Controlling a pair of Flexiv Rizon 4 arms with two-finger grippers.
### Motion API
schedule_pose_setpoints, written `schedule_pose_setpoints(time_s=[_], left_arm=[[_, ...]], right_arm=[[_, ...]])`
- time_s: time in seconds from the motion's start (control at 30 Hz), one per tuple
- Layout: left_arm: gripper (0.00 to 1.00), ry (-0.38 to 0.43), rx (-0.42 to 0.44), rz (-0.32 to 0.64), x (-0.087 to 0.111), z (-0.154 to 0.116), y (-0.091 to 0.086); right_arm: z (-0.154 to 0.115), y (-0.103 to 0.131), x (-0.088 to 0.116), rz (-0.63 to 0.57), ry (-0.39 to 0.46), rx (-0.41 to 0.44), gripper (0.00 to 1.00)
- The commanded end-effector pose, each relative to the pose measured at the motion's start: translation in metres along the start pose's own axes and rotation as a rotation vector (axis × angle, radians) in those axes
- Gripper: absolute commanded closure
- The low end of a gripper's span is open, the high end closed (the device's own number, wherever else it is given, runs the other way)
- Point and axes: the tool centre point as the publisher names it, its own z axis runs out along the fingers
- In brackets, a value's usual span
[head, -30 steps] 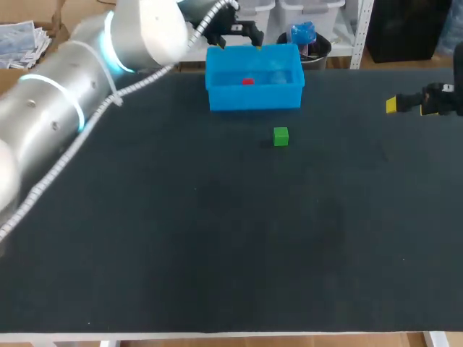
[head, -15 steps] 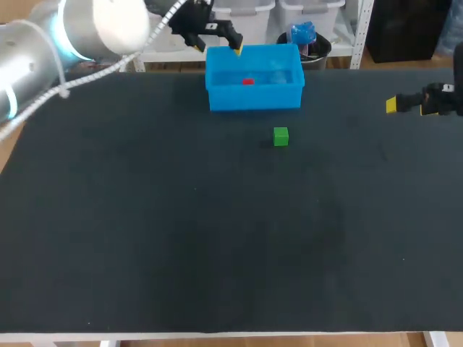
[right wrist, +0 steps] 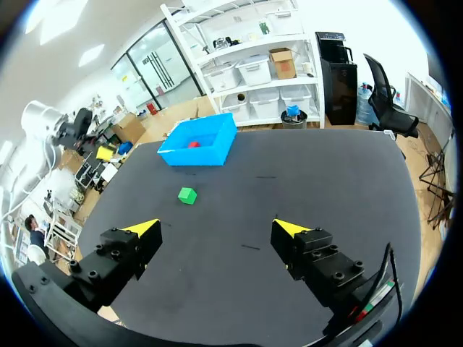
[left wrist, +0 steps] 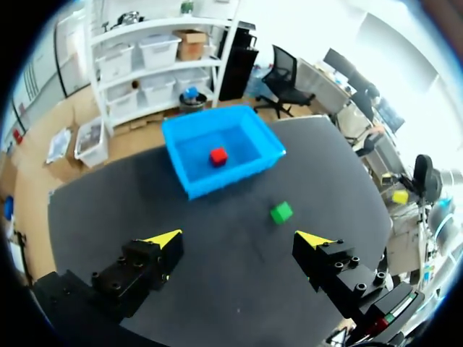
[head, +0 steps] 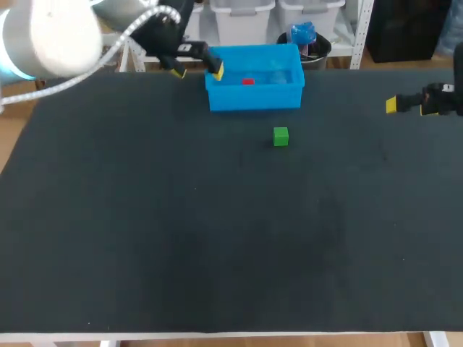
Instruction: Use the left arm to pick the red cube and place it into the blue plastic box first, then use the right arm to grasp the green cube and put it into the same blue plastic box after the first action is fully finished.
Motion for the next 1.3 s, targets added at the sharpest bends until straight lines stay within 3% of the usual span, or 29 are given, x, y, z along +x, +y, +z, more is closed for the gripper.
schedule_pose_setpoints(time_s=[0.03,0.3,0.83,1.3], left_arm=[[0.00,-0.528,0.007,-0.002,0.088,-0.023,0.002],[0.00,-0.520,0.026,0.008,0.099,-0.022,0.004],[0.00,-0.479,0.085,0.049,0.096,-0.023,0.009],[0.00,-0.375,0.129,0.111,0.090,-0.022,0.009]], right_arm=[[0.001,0.000,0.000,0.000,0.001,0.001,0.00],[0.001,0.000,0.000,0.000,0.001,0.001,0.00],[0.001,0.000,0.000,0.000,0.001,0.001,0.00],[0.001,0.000,0.000,0.000,0.001,0.001,0.00]])
